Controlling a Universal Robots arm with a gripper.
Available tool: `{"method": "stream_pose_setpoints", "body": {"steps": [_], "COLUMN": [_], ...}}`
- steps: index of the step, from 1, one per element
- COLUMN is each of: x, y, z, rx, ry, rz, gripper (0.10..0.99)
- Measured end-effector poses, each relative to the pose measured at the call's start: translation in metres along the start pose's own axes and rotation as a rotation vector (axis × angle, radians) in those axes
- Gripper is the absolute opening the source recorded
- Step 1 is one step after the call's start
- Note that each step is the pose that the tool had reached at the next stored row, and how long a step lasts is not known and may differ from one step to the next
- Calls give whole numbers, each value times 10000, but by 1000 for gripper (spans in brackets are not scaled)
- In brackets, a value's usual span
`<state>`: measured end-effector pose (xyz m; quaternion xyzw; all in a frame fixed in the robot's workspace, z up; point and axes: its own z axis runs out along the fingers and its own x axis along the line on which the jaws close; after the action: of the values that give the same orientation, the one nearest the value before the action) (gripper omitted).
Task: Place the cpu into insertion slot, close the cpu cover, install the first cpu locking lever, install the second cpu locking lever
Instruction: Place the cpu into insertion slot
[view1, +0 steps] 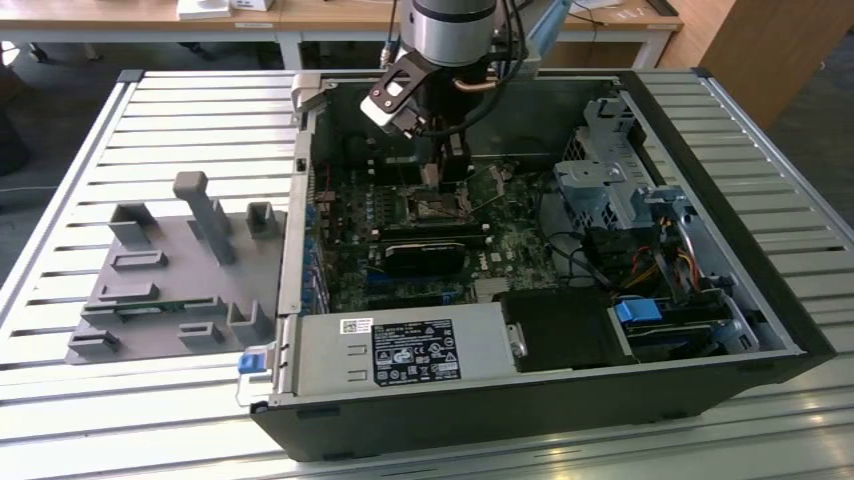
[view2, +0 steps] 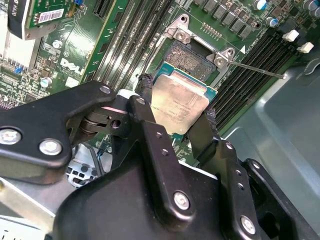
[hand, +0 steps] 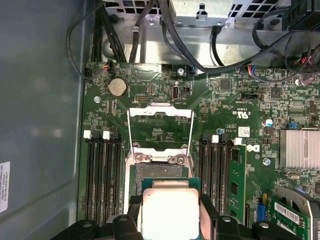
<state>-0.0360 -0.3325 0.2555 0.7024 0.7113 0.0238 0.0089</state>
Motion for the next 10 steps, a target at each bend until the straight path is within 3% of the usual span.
{"method": "stream_pose_setpoints", "body": {"steps": [10], "x": [11], "y": [-5], "z": [69], "rx": [-2], "ry": [-3], "rz": [61], "gripper": [537]}}
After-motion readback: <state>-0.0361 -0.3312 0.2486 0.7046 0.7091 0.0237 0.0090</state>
